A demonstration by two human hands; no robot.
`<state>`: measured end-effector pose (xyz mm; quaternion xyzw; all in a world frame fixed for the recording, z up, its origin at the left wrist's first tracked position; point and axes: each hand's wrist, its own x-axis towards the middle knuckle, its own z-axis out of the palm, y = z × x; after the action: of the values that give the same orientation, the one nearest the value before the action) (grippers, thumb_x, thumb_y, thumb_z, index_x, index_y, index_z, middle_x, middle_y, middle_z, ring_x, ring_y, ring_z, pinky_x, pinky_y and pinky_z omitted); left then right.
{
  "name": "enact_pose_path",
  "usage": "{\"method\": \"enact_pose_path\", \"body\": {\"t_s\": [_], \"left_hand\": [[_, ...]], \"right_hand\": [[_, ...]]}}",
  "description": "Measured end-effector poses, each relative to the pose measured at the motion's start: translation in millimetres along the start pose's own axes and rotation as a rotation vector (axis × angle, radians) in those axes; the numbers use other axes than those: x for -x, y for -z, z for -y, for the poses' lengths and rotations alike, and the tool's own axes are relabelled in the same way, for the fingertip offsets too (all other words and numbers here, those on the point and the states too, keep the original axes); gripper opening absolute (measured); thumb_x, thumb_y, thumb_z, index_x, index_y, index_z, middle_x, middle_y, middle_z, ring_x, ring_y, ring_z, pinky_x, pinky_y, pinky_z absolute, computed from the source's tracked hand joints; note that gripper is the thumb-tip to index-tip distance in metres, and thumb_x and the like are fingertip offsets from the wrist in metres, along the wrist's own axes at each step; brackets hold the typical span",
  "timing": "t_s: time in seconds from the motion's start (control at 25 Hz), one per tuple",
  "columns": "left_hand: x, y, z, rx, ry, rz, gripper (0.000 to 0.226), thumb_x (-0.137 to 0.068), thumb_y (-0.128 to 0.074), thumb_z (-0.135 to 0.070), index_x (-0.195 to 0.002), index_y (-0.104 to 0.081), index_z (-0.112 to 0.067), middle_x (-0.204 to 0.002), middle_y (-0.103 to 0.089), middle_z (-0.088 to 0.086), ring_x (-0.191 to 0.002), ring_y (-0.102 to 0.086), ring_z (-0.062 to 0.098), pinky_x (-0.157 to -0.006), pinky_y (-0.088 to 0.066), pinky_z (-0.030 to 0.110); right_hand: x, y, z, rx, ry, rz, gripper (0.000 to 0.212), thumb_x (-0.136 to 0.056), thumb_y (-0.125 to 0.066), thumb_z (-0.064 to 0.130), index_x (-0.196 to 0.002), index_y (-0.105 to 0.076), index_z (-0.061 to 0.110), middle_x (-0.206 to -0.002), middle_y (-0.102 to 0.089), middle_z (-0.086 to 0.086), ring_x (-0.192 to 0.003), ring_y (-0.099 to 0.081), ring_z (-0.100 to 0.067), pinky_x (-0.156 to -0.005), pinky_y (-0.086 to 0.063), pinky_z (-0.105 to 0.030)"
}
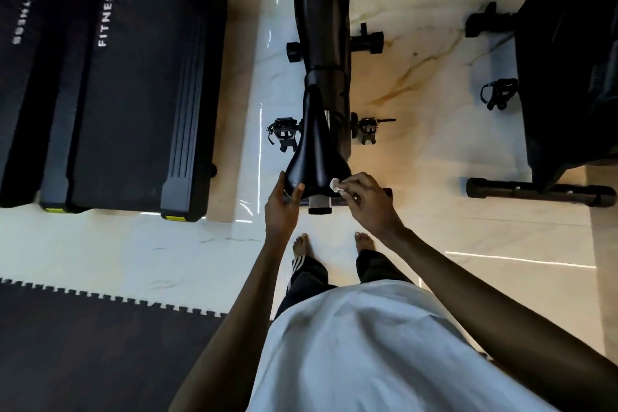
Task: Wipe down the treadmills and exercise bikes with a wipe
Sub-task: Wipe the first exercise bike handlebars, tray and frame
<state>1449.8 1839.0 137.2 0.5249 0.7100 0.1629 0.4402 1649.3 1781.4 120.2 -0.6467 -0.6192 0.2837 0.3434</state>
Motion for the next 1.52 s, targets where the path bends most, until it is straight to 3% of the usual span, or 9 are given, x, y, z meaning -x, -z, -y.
{"method": "enact_pose_path", "body": {"t_s": [0.12, 0.2, 0.36, 0.6, 0.8, 1.0, 1.16, 1.32, 1.52], "left_hand": [[-2, -3, 3, 0.002, -0.007, -0.023, 0.066, -0.096, -0.063, -0.044, -0.153, -0.04, -0.02, -0.145, -0.056, -0.001, -0.117, -0.058, -0.005, -0.105, -0.045, 0.029], [-4, -1, -2, -0.037, -0.011, 0.003, 0.07, -0.093, -0.063, -0.051, -0.152, -0.042, -0.02, -0.145, -0.056, 0.0, -0.106, -0.062, -0.005, -0.1, -0.048, 0.031], [-7, 2, -15, -0.125, 0.009, 0.014, 0.076, -0.087, -0.06, -0.057, -0.152, -0.041, -0.021, -0.137, -0.063, 0.005, -0.115, -0.064, 0.035, -0.098, -0.052, 0.047], [-10, -1, -14, -0.069, 0.04, -0.034, 0.076, -0.081, -0.066, -0.061, -0.147, -0.051, -0.026, -0.132, -0.067, -0.005, -0.12, -0.062, 0.02, -0.103, -0.05, 0.043], [-21, 15, -10, -0.115, -0.017, 0.04, 0.063, -0.084, -0.064, -0.058, -0.14, -0.058, -0.031, -0.12, -0.071, -0.01, -0.115, -0.064, 0.014, -0.101, -0.051, 0.041], [-23, 16, -13, -0.096, -0.034, 0.065, 0.059, -0.088, -0.069, -0.049, -0.142, -0.056, -0.028, -0.123, -0.071, -0.008, -0.115, -0.064, 0.009, -0.102, -0.049, 0.035], [-24, 16, -10, -0.098, -0.043, 0.068, 0.06, -0.092, -0.069, -0.042, -0.147, -0.051, -0.023, -0.131, -0.067, -0.003, -0.118, -0.062, 0.01, -0.095, -0.047, 0.02], [-22, 13, -10, -0.069, -0.062, 0.075, 0.059, -0.095, -0.067, -0.038, -0.149, -0.048, -0.024, -0.13, -0.065, -0.008, -0.089, -0.062, -0.01, -0.069, -0.038, 0.001], [-20, 12, -5, -0.019, -0.101, 0.041, 0.059, -0.094, -0.069, -0.035, -0.148, -0.049, -0.018, -0.138, -0.06, -0.006, -0.1, -0.053, -0.009, -0.081, -0.036, 0.004]], "right_hand": [[-10, 2, 0, -0.116, -0.127, -0.02, 0.022, -0.095, -0.064, 0.007, -0.114, -0.074, 0.008, -0.103, -0.061, -0.001, -0.095, -0.06, -0.011, -0.083, -0.047, -0.017], [-35, 2, 2, -0.195, -0.205, -0.079, 0.023, -0.094, -0.065, 0.006, -0.115, -0.074, 0.009, -0.1, -0.06, 0.004, -0.089, -0.055, 0.0, -0.08, -0.041, -0.005], [-87, 2, 0, -0.268, -0.297, -0.109, 0.023, -0.092, -0.065, 0.002, -0.112, -0.075, 0.006, -0.107, -0.07, -0.01, -0.093, -0.059, -0.005, -0.079, -0.037, 0.003], [-54, 4, -16, -0.266, -0.194, -0.105, 0.017, -0.092, -0.07, 0.014, -0.108, -0.076, 0.009, -0.098, -0.066, 0.001, -0.088, -0.062, -0.005, -0.076, -0.04, -0.003], [-16, -4, -20, -0.095, 0.071, -0.022, 0.017, -0.094, -0.065, 0.005, -0.108, -0.075, 0.004, -0.108, -0.063, -0.009, -0.105, -0.056, -0.018, -0.091, -0.047, -0.026], [-27, -20, 1, 0.099, 0.295, 0.172, 0.025, -0.092, -0.061, 0.002, -0.112, -0.071, 0.013, -0.106, -0.059, -0.003, -0.101, -0.052, -0.021, -0.08, -0.053, -0.034], [-24, -4, -11, 0.015, 0.195, 0.108, 0.015, -0.096, -0.063, 0.007, -0.107, -0.073, 0.007, -0.105, -0.062, -0.008, -0.101, -0.052, -0.018, -0.089, -0.044, -0.025], [-47, -3, 4, -0.085, -0.075, -0.068, 0.015, -0.096, -0.064, 0.012, -0.106, -0.076, 0.01, -0.101, -0.062, -0.005, -0.094, -0.057, -0.011, -0.082, -0.035, -0.002], [-100, -14, 24, 0.068, 0.018, 0.0, 0.017, -0.095, -0.064, 0.012, -0.105, -0.074, 0.005, -0.106, -0.062, -0.012, -0.098, -0.059, -0.023, -0.087, -0.046, -0.025]]}}
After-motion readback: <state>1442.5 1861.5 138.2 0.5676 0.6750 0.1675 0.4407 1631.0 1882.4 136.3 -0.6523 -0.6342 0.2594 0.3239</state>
